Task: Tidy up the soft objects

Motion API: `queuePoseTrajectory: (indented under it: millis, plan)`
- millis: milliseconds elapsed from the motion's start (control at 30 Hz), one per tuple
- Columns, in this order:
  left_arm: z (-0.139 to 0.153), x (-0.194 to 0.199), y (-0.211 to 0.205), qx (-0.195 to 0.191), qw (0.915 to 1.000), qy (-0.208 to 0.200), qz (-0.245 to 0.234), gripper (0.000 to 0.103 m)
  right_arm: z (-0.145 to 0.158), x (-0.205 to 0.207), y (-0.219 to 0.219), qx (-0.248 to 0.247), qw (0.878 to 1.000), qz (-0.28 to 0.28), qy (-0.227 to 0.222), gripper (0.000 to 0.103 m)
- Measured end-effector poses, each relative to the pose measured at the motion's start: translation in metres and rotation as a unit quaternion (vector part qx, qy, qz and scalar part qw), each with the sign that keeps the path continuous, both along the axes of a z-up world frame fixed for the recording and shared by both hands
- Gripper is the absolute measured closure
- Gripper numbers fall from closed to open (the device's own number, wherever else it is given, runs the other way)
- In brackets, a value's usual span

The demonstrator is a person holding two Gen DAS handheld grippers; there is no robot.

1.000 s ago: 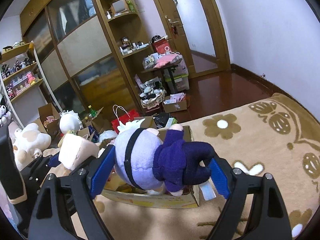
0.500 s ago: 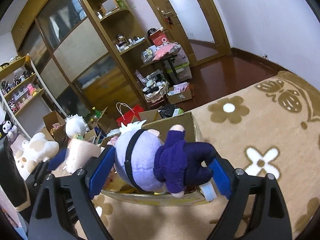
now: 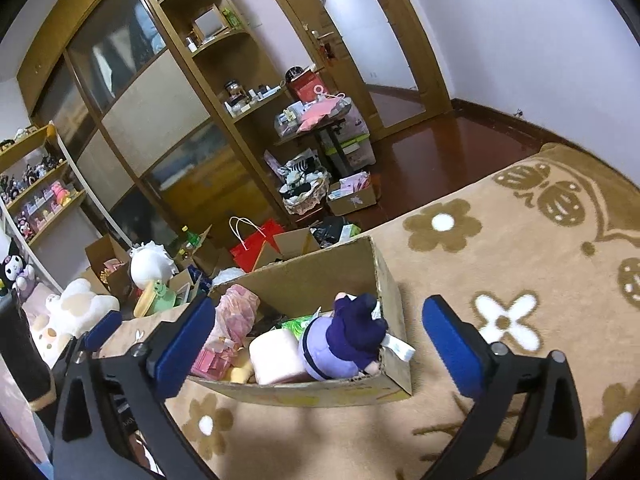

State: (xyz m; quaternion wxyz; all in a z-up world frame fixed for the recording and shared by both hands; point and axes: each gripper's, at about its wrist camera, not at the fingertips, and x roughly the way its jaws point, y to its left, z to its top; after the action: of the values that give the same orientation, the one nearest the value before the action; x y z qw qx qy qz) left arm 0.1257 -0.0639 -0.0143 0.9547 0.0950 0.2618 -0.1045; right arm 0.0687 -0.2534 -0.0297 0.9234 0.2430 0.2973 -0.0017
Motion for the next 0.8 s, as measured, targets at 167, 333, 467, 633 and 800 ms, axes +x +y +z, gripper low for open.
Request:
queuePoseTrajectory:
  millis: [167, 333, 467, 633, 800]
  plan:
    - [0.018, -0.016, 0.018, -0.018, 0.9998, 0.003, 0.010, 0.002, 0.022, -0.019, 0.003, -0.024, 1.000, 0.002, 0.000, 0.000]
    - [0.037, -0.035, 0.031, -0.025, 0.9996, 0.003, 0.013, 0.002, 0.047, -0.040, 0.006, -0.045, 0.999, 0.001, -0.013, 0.000]
    - [0.054, -0.057, 0.039, -0.020, 0.9996, -0.001, 0.018, 0.002, 0.066, -0.060, 0.010, -0.051, 0.998, 0.003, -0.024, 0.000]
    - [0.071, -0.084, 0.046, -0.013, 0.9997, -0.012, 0.018, 0.002, 0.088, -0.087, 0.019, -0.082, 0.996, 0.004, -0.040, 0.000]
    - [0.089, -0.116, 0.054, -0.022, 0.9993, -0.029, 0.012, 0.002, 0.104, -0.119, 0.031, -0.115, 0.991, -0.003, -0.066, 0.000]
